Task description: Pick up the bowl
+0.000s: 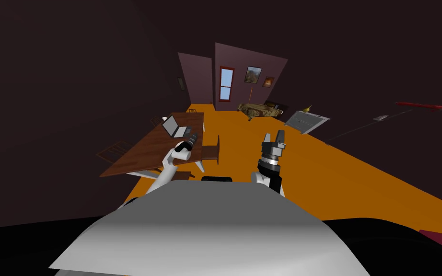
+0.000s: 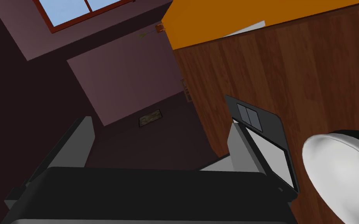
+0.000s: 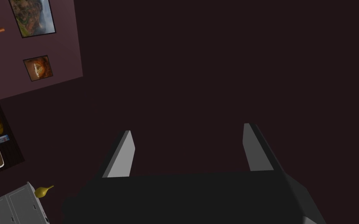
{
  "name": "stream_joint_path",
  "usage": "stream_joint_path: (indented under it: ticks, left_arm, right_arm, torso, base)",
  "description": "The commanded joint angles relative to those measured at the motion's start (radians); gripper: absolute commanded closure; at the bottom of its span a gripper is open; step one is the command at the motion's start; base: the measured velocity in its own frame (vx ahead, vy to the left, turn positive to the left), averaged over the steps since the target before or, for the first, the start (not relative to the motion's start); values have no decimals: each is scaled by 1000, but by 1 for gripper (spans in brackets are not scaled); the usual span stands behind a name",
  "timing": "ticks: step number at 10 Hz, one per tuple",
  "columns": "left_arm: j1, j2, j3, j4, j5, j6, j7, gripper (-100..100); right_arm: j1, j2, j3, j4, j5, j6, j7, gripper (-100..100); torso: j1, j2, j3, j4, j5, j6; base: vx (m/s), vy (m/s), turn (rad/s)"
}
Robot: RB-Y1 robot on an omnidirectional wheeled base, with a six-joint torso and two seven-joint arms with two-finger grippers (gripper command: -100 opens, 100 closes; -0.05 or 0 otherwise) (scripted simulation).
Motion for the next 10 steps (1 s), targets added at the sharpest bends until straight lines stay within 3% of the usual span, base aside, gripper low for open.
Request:
stream_joint_path:
  ticks: [1, 10]
  left_arm:
    - [-10, 6, 2, 24, 5, 46, 2, -100]
    - [-120, 28, 62, 191, 27, 285, 41, -100]
  right_arm:
    - [0, 0, 0, 0, 0, 0, 0, 0]
    - [0, 0, 0, 0, 0, 0, 0, 0]
  torso:
    - [0, 0, 0, 0, 0, 0]
    - [2, 0, 0, 0, 0, 0]
  base:
    - [-11, 28, -35]
    - [-10, 45, -44]
